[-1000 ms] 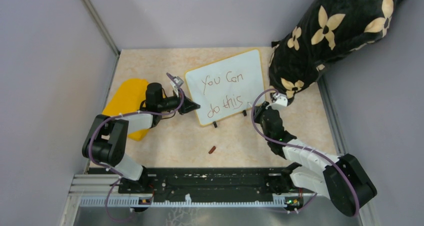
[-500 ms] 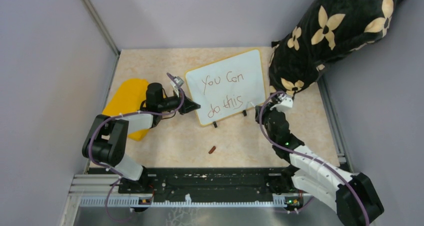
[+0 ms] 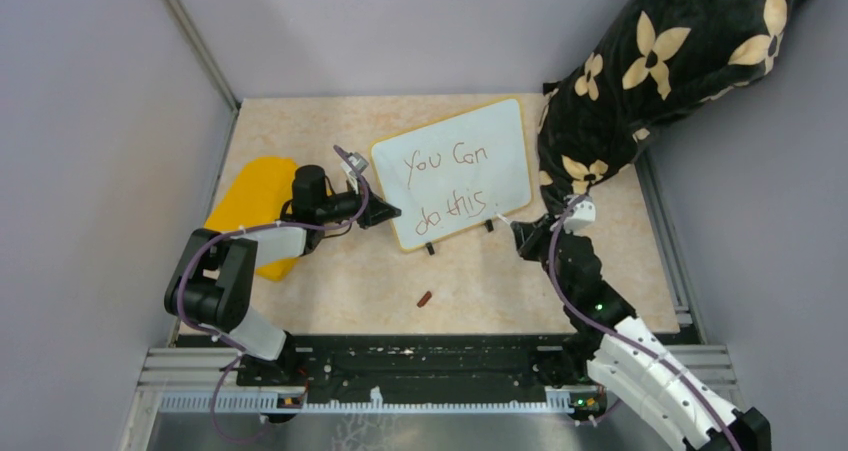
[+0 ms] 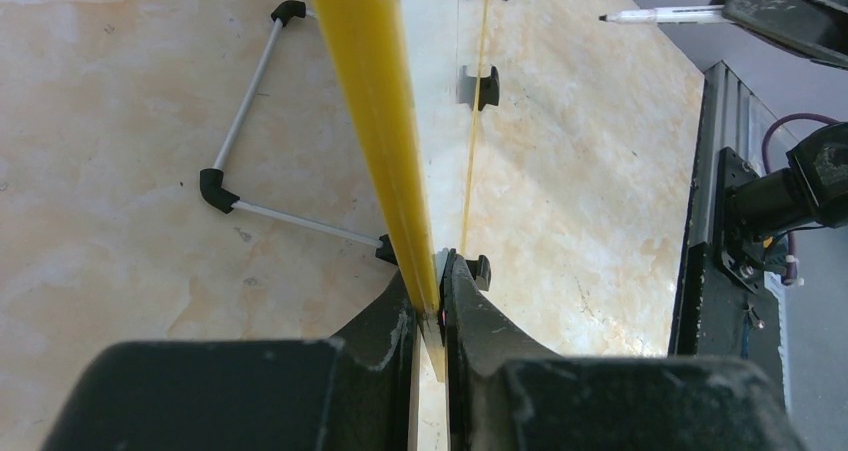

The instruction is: Write a sentence on the whiteboard

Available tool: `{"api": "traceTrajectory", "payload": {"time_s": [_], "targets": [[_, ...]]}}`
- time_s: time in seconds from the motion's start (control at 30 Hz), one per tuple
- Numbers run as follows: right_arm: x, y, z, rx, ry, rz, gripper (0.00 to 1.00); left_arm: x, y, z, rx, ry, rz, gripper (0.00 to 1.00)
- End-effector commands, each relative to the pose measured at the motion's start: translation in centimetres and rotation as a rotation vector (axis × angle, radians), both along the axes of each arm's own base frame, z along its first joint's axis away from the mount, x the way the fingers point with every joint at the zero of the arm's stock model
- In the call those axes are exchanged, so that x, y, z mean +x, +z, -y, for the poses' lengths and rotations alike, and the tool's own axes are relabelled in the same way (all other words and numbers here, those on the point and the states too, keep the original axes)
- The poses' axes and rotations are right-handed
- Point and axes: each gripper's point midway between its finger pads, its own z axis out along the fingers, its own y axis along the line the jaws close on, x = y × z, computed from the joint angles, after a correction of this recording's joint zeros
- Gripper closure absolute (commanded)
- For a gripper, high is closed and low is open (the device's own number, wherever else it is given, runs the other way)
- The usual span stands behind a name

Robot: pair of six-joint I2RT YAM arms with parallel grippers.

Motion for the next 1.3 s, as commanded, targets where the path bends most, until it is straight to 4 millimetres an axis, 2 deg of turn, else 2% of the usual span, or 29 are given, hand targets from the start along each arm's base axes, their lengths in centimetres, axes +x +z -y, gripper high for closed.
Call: {"api": "traceTrajectory", "payload": {"time_s": [0.0, 0.17, 0.43, 0.63, 0.73, 0.93, 1.17, 1.27], "targets": [[-1.8, 3.7, -1.4, 0.026, 0.131, 0.041, 1.00, -0.6, -5.7, -1.5, 0.167, 0.057, -0.080, 1.00], [-3.4, 4.9, -1.2, 0.010, 0.176, 0.067, 1.00, -0.7, -5.9, -1.7, 0.179, 0.063, -0.087, 1.00], [-3.8, 5.3, -1.1, 0.008, 0.185, 0.079, 1.00, -0.9, -6.0, -2.1, 0.202, 0.071, -0.094, 0.98], [-3.8, 5.8, -0.9, 0.010, 0.180, 0.095, 1.00, -0.9, -6.0, -2.2, 0.206, 0.084, -0.097, 0.73], [-3.9, 5.7, -0.7, 0.005, 0.175, 0.094, 1.00, -0.8, -5.9, -2.3, 0.207, 0.090, -0.093, 0.64], [-4.1, 5.8, -0.4, 0.006, 0.164, 0.094, 1.00, -0.8, -5.7, -2.4, 0.206, 0.103, -0.084, 0.56], [-4.4, 6.3, -0.1, 0.011, 0.158, 0.109, 1.00, -0.8, -4.6, -3.3, 0.213, 0.173, -0.067, 0.43], [-4.6, 6.8, -0.1, 0.017, 0.165, 0.125, 1.00, -0.5, -3.8, -4.4, 0.234, 0.262, -0.065, 0.22]]}}
